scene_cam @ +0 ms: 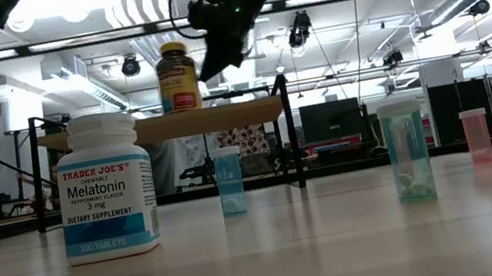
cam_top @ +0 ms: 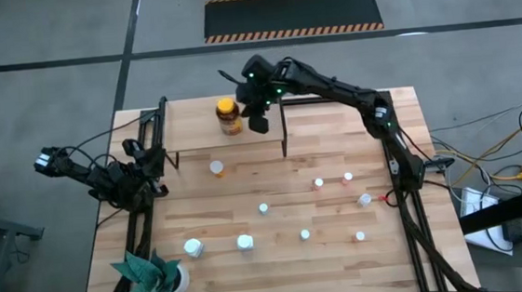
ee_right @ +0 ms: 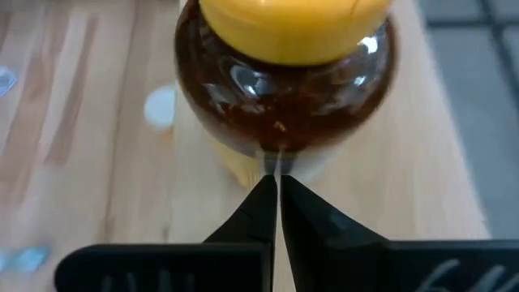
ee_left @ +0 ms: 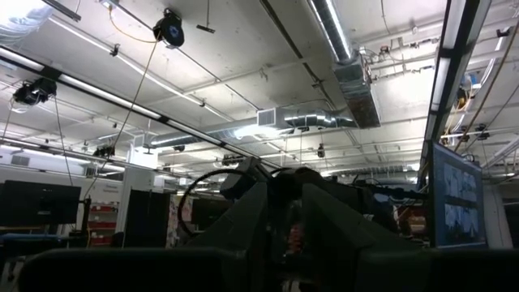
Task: Pick and place medicine bottles onto shelf by color
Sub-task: Put the yellow pill bottle on the shelf
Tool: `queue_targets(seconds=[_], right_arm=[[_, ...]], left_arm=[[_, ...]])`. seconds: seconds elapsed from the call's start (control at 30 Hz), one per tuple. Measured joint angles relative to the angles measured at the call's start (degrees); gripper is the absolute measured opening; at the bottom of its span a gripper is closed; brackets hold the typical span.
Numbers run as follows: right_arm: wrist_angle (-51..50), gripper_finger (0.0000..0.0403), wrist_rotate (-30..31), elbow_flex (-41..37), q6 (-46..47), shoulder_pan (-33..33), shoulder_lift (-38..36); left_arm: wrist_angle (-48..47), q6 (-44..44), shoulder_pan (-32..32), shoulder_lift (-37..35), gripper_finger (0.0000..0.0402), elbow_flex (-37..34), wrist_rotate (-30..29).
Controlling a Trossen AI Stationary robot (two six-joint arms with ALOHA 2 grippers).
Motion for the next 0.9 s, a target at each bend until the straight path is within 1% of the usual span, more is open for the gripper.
queue_targets(seconds=[0.13,0.3,0.43,0.53,0.77,0.9], right_arm=[[7.77,0.0009,-0.16,0.02,0.06,1.22,1.51],[9.17,0.0009,-0.20,0.02,-0.51,2.21,2.09],[18.71,0.0008,-0.16,-0.49,0.92,2.76,2.62],[22.77,0.0008,-0.16,-2.06,0.54,3.29,2.72],[22.34,0.0008,0.29,-2.47,0.66,3.28,2.68],[24.92,0.0008,5.09,-4.30,0.26,3.24,2.91]], left_arm=[[-0.02,0.00,0.00,0.00,0.0063,0.00,0.00],[-0.01,0.00,0.00,0.02,0.0063,0.02,0.00],[0.04,0.00,-0.01,0.02,0.0063,0.00,0.00],[0.35,0.00,0.00,0.00,0.0063,0.02,0.00],[0.35,0.00,-0.02,0.02,0.0063,0.02,0.00],[0.35,0.00,-0.01,0.02,0.0063,0.02,0.00]])
